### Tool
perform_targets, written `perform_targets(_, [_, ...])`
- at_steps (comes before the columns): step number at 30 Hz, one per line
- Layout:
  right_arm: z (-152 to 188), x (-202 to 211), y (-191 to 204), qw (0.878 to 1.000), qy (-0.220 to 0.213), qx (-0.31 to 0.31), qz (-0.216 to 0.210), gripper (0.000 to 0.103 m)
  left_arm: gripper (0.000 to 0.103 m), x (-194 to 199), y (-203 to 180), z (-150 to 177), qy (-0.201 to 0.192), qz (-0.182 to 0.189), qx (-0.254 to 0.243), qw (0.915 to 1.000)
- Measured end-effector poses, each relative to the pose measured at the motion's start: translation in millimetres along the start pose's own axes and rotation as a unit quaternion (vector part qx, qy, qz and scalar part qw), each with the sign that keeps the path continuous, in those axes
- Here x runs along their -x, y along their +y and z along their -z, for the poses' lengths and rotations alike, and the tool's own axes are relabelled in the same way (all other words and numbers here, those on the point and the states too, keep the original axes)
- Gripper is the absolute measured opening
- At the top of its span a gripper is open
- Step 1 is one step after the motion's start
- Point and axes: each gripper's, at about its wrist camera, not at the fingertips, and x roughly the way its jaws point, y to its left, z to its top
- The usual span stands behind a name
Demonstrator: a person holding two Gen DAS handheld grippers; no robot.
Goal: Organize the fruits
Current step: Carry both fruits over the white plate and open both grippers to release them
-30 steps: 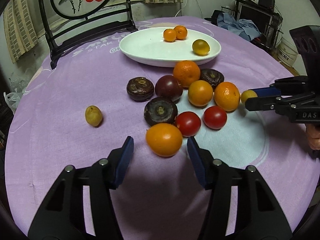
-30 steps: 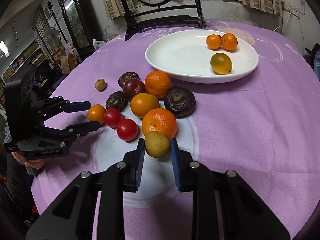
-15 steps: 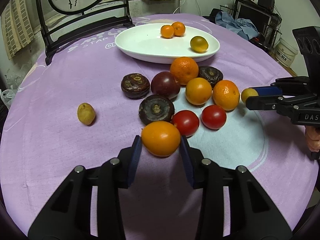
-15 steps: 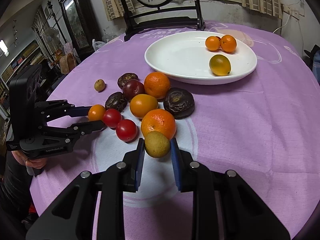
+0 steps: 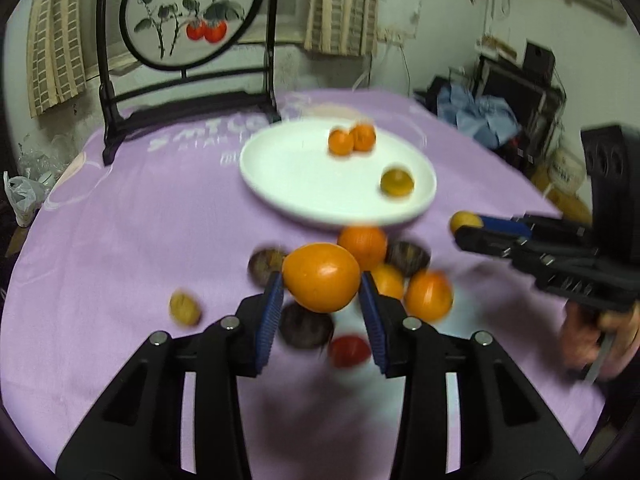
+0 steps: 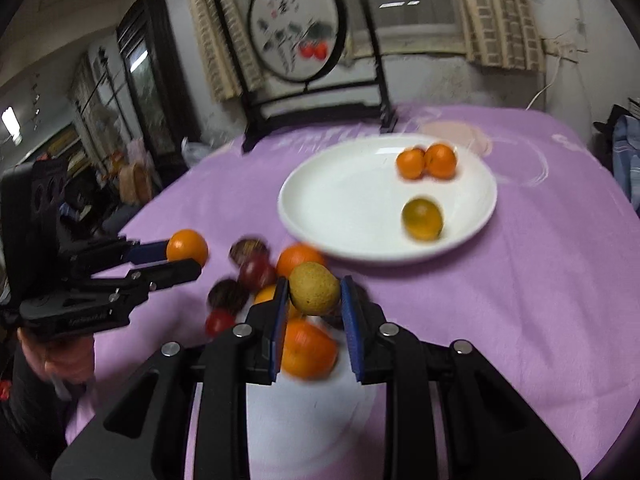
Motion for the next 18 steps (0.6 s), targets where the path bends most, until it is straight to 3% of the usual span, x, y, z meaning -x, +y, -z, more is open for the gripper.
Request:
perform_targets(6, [-30,-48,-20,0.999,-0.001,-0.018,0.039,0.026,0.04,-52,-7,-52,0.0,-0.029,0.017,0.9994])
perform_targets(15, [-36,-81,-33,0.999,0.032,-0.017,0.041,0.03,0.041,-105,-2,-68,0.047,-0.048,0.03,0.9973])
perform_targets(16, [-36,-79,-34,0.998,0.031,-0.019,0.046,0.034,0.051,-106,-1,-68,0.052,-0.052,0.035,0.9967])
perform_targets(17, [-36,-75,-35,0.998,0.028,-0.024,0.052,0.047,0.06,-105,0,-68,0.049,-0.061,0.036,0.9963])
perform_targets(18, [-36,-71,-37,0.998,0.023,-0.029,0.053,0.051,0.064,-98,1,-68,0.039,-0.074,0.034,0.9959])
